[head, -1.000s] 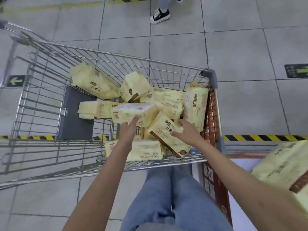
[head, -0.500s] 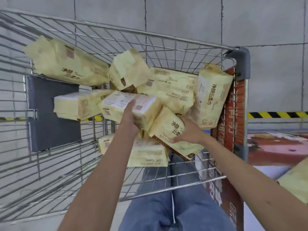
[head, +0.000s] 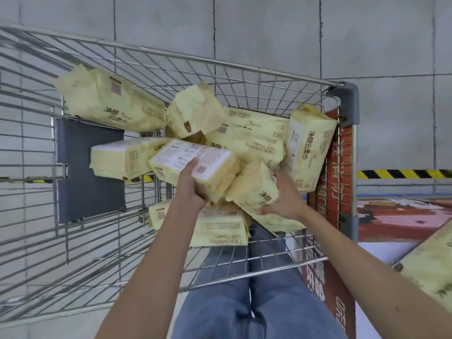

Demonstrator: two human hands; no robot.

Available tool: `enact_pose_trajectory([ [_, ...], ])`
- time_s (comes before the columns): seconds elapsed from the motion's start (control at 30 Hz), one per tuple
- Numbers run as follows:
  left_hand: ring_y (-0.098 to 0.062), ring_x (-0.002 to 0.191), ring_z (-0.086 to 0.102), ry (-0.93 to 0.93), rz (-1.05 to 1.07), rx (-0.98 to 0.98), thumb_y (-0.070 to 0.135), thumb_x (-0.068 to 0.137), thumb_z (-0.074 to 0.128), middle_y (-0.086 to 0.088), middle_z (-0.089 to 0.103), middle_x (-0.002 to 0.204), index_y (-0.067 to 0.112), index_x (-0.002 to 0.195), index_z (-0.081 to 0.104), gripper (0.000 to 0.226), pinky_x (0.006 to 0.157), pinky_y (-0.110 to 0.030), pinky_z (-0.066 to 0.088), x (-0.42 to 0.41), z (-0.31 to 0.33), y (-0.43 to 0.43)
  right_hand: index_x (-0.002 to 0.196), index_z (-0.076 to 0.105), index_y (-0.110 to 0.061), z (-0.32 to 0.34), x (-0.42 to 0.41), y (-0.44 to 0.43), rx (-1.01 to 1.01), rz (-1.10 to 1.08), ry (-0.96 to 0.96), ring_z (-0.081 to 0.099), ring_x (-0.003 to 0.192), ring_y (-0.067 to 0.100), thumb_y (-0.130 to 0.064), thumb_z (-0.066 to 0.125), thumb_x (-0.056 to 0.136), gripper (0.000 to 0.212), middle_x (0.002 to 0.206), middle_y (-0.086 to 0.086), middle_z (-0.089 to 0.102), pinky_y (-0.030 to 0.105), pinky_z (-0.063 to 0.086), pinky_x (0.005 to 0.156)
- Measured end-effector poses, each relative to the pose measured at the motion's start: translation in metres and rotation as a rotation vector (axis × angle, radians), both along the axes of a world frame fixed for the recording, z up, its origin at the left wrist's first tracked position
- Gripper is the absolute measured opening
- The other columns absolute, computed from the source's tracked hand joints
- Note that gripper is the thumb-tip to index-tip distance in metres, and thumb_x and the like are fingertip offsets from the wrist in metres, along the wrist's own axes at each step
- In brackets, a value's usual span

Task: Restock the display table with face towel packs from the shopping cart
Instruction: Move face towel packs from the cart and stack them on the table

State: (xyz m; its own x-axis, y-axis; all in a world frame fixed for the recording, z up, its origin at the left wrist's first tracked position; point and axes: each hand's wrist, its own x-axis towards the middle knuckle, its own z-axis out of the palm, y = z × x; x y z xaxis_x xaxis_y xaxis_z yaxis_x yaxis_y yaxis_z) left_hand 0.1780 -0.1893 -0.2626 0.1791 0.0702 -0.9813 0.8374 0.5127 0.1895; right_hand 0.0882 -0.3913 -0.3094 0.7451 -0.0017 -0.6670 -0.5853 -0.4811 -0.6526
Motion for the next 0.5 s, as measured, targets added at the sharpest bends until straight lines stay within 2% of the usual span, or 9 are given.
enact_pose_trajectory([
  [0.07,-0.026,0.095,0.065,-0.015,0.021,-0.015,0.031,0.08,0.072,-0.008,0.07,0.1,0.016,0.1,0.061,0.027,0.089,-0.043,0.052,-0.008,0.016,0.006,0.138,0.033,-0.023,0.011,-0.009,-0.003,0.005,-0.097,-0.043,0.041,0.129,0.022,-0.05,0.09,0.034,0.122,0.136,0.002,0.047,0.043,0.036,0.105],
  [0.17,-0.027,0.098,0.066,-0.071,0.061,-0.037,0.032,0.076,0.075,-0.009,0.071,0.103,0.015,0.106,0.063,0.036,0.092,-0.045,0.051,-0.02,0.043,0.014,0.135,0.035,-0.023,0.032,-0.021,-0.011,0.023,-0.246,-0.067,0.043,0.126,0.022,-0.055,0.09,0.03,0.122,0.132,0.002,0.049,0.048,0.038,0.104],
  [0.23,-0.027,0.097,0.066,-0.123,0.073,-0.045,0.03,0.078,0.074,-0.009,0.071,0.102,0.015,0.102,0.063,0.03,0.091,-0.045,0.051,-0.032,0.064,0.019,0.123,0.038,-0.024,0.05,-0.026,-0.015,0.069,-0.359,-0.115,0.048,0.118,0.021,-0.039,0.094,0.039,0.103,0.125,0.001,0.051,0.043,0.044,0.099],
  [0.33,-0.027,0.1,0.065,-0.235,0.058,-0.067,0.027,0.081,0.07,-0.009,0.071,0.106,0.017,0.107,0.062,0.029,0.083,-0.045,0.053,-0.054,0.09,0.025,0.12,0.04,-0.016,0.079,-0.036,-0.021,0.225,-0.565,-0.207,0.058,0.105,0.016,-0.004,0.089,0.051,0.085,0.111,-0.003,0.058,0.02,0.05,0.079],
  [0.37,-0.028,0.104,0.065,-0.277,0.053,-0.089,0.027,0.081,0.07,-0.009,0.07,0.111,0.018,0.112,0.062,0.034,0.084,-0.045,0.053,-0.061,0.098,0.026,0.122,0.042,-0.013,0.089,-0.039,-0.022,0.273,-0.624,-0.238,0.061,0.102,0.015,-0.001,0.088,0.052,0.085,0.109,-0.002,0.061,0.02,0.052,0.076],
  [0.43,-0.028,0.108,0.063,-0.343,0.04,-0.128,0.027,0.082,0.067,-0.008,0.07,0.113,0.02,0.116,0.061,0.035,0.087,-0.046,0.052,-0.077,0.113,0.027,0.118,0.048,-0.015,0.107,-0.049,-0.022,0.341,-0.718,-0.3,0.066,0.095,0.012,0.001,0.088,0.051,0.08,0.107,0.001,0.065,0.028,0.056,0.074],
  [0.5,-0.027,0.102,0.065,-0.396,0.022,-0.138,0.027,0.082,0.065,-0.006,0.073,0.104,0.022,0.113,0.062,0.031,0.079,-0.044,0.054,-0.093,0.129,0.026,0.111,0.052,-0.015,0.123,-0.061,-0.021,0.434,-0.823,-0.375,0.069,0.084,0.007,0.008,0.085,0.05,0.073,0.1,-0.001,0.068,0.026,0.057,0.065],
])
